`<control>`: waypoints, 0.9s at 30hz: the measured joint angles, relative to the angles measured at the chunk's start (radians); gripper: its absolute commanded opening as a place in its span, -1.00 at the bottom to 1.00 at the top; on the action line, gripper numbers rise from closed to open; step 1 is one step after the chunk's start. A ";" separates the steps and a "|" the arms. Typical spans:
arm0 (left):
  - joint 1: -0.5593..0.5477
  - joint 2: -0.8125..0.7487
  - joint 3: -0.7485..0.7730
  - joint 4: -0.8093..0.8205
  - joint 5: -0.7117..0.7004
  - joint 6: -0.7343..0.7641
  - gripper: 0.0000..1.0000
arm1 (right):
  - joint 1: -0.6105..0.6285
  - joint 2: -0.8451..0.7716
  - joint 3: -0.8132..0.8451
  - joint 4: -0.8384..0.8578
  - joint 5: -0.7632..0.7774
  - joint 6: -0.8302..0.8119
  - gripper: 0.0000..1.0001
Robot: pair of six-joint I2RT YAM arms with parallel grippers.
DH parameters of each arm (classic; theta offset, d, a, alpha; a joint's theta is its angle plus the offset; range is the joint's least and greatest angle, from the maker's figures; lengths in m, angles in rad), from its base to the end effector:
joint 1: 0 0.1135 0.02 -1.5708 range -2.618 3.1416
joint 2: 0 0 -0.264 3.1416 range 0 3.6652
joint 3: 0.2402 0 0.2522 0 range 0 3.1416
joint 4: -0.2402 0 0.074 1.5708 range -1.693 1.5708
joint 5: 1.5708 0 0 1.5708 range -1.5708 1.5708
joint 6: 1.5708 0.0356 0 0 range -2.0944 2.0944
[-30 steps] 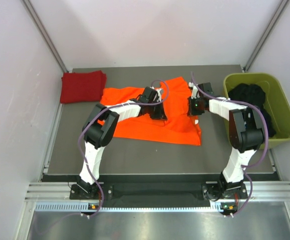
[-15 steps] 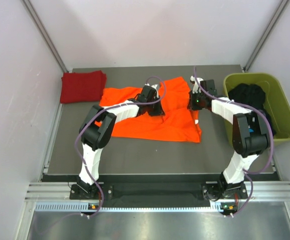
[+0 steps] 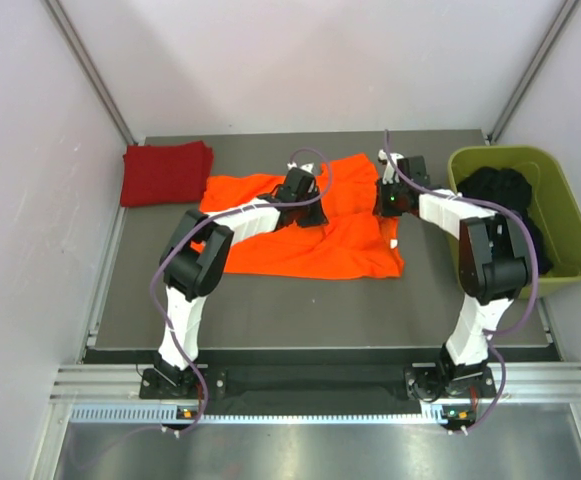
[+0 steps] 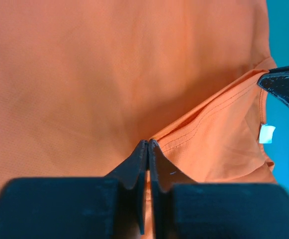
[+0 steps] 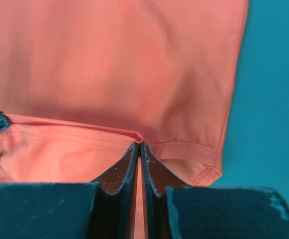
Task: Fold and stack the t-shirts
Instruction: Fold the tshirt
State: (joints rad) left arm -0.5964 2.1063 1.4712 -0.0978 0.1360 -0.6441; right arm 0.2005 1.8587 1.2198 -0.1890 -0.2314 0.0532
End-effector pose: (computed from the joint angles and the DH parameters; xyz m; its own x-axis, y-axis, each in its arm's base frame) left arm 0.3851 -0.2673 0.1704 -0.8268 -0.1578 -0.5399 0.1793 0.8359 -0.5188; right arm 0.3912 0.0878 0.1887 -0.7391 -0.0974 -0.6665 -0.3070 0.9295 0.2046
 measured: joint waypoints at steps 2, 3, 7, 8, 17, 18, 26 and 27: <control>0.000 0.005 0.018 -0.013 -0.007 0.002 -0.43 | 0.000 0.011 0.021 -0.027 0.015 0.008 -0.56; 0.000 0.008 0.027 -0.021 -0.011 -0.004 -0.36 | 0.000 0.014 0.032 -0.040 0.025 0.014 -0.47; 0.000 0.012 0.053 -0.064 -0.034 -0.008 -0.18 | 0.000 0.008 0.101 -0.143 0.069 0.056 -0.18; 0.000 0.011 0.058 -0.082 -0.048 -0.007 -0.11 | 0.000 0.000 0.132 -0.198 0.094 0.083 -0.16; 0.017 -0.155 0.023 -0.349 -0.268 0.016 -0.02 | 0.008 -0.393 -0.035 -0.458 0.161 0.245 -0.19; 0.029 -0.199 -0.009 -0.357 -0.274 0.013 -0.03 | 0.010 -0.438 -0.081 -0.474 0.165 0.268 -0.20; 0.248 -0.431 -0.283 -0.395 -0.240 -0.013 -0.03 | 0.040 -0.502 -0.314 -0.523 0.176 0.333 -0.17; 0.278 -0.431 -0.312 -0.391 -0.229 -0.013 -0.03 | 0.042 -0.502 -0.333 -0.517 0.175 0.329 -0.17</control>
State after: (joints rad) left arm -0.3183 1.6752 1.1587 -0.4889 -0.0925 -0.6575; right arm 0.2424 1.3571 0.8871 -0.7059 -0.0566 0.3820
